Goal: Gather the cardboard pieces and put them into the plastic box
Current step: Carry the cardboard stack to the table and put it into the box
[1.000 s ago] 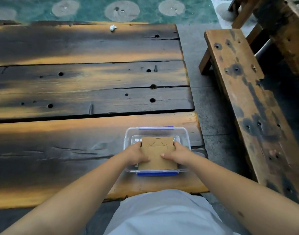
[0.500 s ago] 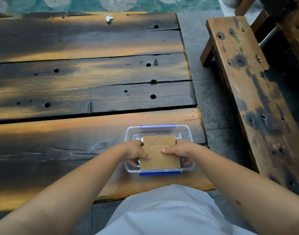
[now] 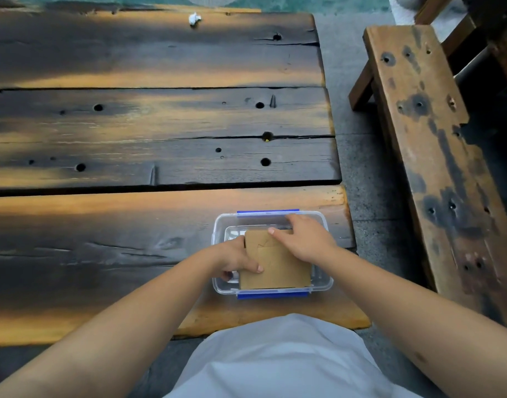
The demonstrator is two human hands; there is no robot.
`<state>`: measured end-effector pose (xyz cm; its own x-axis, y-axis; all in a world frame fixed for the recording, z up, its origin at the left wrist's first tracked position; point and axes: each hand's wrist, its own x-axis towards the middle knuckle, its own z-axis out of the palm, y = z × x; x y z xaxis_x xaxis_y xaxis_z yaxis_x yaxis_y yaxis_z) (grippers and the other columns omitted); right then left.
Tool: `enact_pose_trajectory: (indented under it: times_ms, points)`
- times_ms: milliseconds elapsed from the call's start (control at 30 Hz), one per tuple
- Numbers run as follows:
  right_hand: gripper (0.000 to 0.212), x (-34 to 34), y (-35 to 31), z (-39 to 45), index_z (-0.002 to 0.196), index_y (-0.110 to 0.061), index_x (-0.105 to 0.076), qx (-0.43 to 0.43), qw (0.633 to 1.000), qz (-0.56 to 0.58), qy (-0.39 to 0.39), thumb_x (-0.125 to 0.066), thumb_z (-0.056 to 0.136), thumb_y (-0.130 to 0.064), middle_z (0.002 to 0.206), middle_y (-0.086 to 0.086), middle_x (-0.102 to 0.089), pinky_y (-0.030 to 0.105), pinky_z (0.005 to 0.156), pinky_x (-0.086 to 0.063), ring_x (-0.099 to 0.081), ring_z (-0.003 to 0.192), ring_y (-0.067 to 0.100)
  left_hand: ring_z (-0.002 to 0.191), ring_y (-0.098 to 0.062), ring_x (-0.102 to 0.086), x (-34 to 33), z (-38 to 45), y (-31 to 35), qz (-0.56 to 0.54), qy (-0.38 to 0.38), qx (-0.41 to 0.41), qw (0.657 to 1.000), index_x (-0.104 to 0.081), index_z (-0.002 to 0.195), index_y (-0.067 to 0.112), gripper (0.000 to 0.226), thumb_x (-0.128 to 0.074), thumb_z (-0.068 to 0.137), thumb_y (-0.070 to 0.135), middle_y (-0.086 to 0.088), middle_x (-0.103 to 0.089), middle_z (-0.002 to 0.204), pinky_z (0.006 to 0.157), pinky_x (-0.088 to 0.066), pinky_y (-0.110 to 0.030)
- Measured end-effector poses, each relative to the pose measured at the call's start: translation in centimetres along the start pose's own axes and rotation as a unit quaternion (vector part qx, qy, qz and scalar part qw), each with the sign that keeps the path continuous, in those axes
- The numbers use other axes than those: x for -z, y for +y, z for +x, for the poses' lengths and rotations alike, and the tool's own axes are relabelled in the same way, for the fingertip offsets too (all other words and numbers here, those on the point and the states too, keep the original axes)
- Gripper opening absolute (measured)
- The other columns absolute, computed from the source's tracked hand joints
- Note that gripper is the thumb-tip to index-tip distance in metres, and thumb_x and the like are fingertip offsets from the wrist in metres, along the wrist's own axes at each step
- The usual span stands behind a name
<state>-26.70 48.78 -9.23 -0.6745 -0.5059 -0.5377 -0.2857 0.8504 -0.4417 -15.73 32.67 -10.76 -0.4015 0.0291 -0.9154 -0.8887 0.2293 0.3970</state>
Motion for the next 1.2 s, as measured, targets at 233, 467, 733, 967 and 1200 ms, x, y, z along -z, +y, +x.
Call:
enact_pose_trajectory:
  times_ms: [233, 467, 733, 967, 1200]
  points:
    - [0.081, 0.8, -3.3, 4.0, 0.125, -0.02, -0.057, 0.063, 0.963, -0.16, -0.209, -0.035, 0.078, -0.082, 0.133, 0.006, -0.059, 0.036, 0.084, -0.042, -0.056, 0.115, 0.026, 0.101, -0.023, -0.06, -0.1, -0.1, 0.6, 0.089, 0.042, -0.03, 0.995, -0.05, 0.122, 0.018, 0.061, -0.08, 0.072, 0.035, -0.004, -0.061, 0.117, 0.092, -0.051, -0.04]
    - [0.093, 0.5, -4.2, 5.3, 0.147, -0.019, -0.04, 0.062, 0.935, -0.158, -0.312, -0.031, 0.08, -0.083, 0.155, 0.004, -0.037, 0.04, 0.108, -0.03, -0.036, 0.14, 0.024, 0.131, -0.026, -0.037, 0.1, -4.4, -1.8, 0.373, 0.276, -0.264, 0.846, -0.039, 0.132, 0.014, 0.081, -0.06, 0.072, 0.064, -0.006, -0.042, 0.138, 0.103, -0.037, -0.038]
    - [0.098, 0.8, -4.0, 4.7, 0.146, -0.022, -0.041, 0.041, 0.941, -0.109, -0.319, -0.03, 0.074, -0.087, 0.156, -0.002, -0.035, 0.039, 0.109, -0.029, -0.035, 0.14, 0.02, 0.149, -0.032, 0.006, -0.9, -3.0, -7.0, 0.597, 0.227, -0.187, 0.746, 0.002, 0.151, 0.001, 0.129, -0.045, 0.065, 0.084, -0.017, -0.004, 0.162, 0.118, -0.007, -0.053]
    - [0.091, 1.1, -3.5, 4.5, 0.145, -0.024, -0.044, 0.027, 0.938, -0.102, -0.33, -0.027, 0.08, -0.084, 0.154, -0.004, -0.039, 0.034, 0.104, -0.029, -0.039, 0.138, 0.019, 0.149, -0.031, 0.001, -0.6, -1.9, -6.2, 0.6, 0.243, -0.188, 0.738, -0.004, 0.151, 0.001, 0.123, -0.051, 0.069, 0.08, -0.018, -0.01, 0.161, 0.117, -0.012, -0.053]
    - [0.064, 2.4, -2.0, 2.9, 0.133, -0.024, -0.056, 0.071, 0.979, -0.066, -0.181, -0.031, 0.092, -0.067, 0.141, 0.005, -0.055, 0.033, 0.093, -0.036, -0.05, 0.124, 0.024, 0.149, -0.031, 0.005, -1.3, -2.6, -4.8, 0.524, 0.26, -0.221, 0.781, -0.001, 0.151, 0.001, 0.127, -0.051, 0.067, 0.081, -0.017, -0.003, 0.161, 0.12, 0.0, -0.044]
